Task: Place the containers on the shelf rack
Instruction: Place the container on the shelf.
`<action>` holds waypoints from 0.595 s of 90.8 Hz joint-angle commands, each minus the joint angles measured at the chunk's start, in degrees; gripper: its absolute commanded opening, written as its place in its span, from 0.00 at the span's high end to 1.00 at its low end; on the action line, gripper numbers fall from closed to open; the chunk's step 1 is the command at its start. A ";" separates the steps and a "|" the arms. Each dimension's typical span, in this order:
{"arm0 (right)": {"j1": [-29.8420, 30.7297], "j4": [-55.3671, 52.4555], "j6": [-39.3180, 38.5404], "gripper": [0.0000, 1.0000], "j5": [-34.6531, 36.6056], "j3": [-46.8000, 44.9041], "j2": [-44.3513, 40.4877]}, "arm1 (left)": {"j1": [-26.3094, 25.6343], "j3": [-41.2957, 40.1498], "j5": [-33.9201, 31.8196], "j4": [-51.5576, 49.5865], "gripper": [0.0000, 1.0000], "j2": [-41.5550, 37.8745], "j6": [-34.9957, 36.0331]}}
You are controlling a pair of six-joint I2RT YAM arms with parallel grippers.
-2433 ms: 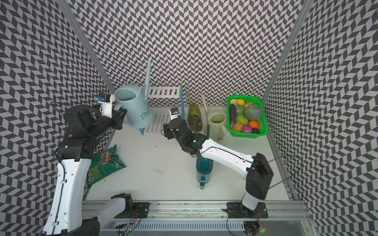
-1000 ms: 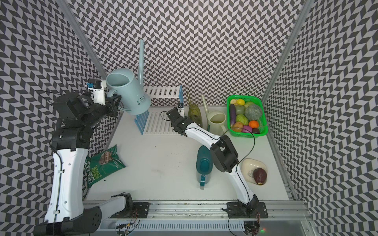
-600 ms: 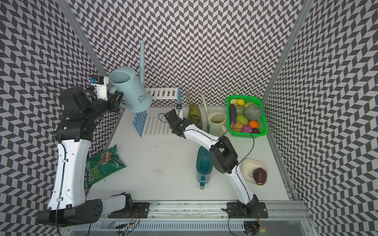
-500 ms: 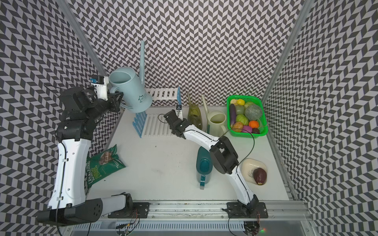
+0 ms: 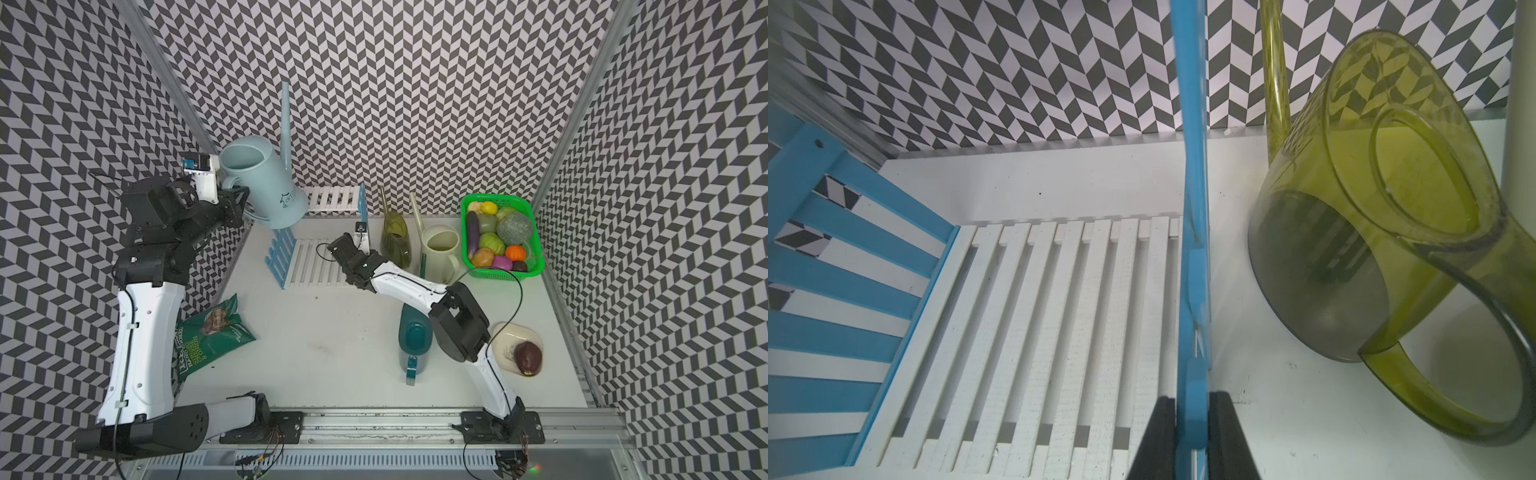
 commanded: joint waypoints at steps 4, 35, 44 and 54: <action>1.62 -2.16 0.88 0.98 -0.36 -1.35 -2.18 | -0.75 2.39 -1.80 5.56 1.00 1.60 -2.47; 2.82 -2.47 1.37 0.98 0.41 -4.28 -3.90 | -8.39 9.47 -13.73 2.40 1.00 7.68 -4.20; 2.94 -2.45 1.38 0.98 0.53 -5.28 -4.62 | -10.09 11.02 -16.81 1.85 1.00 8.98 -4.42; 2.95 -2.31 1.55 0.98 0.80 -6.35 -5.52 | -10.81 13.29 -19.17 0.64 1.00 10.45 -4.74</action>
